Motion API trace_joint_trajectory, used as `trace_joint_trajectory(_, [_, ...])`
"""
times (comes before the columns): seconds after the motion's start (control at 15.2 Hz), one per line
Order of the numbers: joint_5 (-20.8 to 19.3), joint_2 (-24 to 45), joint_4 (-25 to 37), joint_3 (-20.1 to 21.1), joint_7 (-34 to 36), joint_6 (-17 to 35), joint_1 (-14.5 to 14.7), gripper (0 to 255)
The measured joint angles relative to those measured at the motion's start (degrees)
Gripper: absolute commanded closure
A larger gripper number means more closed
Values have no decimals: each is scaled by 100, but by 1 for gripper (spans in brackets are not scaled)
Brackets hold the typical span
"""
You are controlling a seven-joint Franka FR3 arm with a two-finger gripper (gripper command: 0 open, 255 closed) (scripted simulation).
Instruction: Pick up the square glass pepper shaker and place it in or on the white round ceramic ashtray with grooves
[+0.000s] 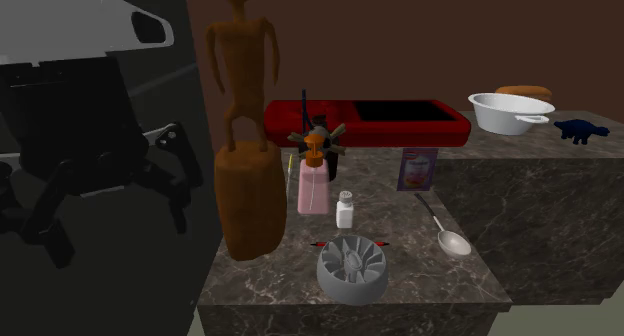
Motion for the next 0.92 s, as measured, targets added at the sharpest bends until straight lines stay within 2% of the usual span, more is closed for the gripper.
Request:
trace_joint_trajectory(0.2, [-98,91,-36,-124,-136,159,-48,0])
trace_joint_trajectory(0.92, [-679,1389,0,-1130,-1225,1764,-391,0])
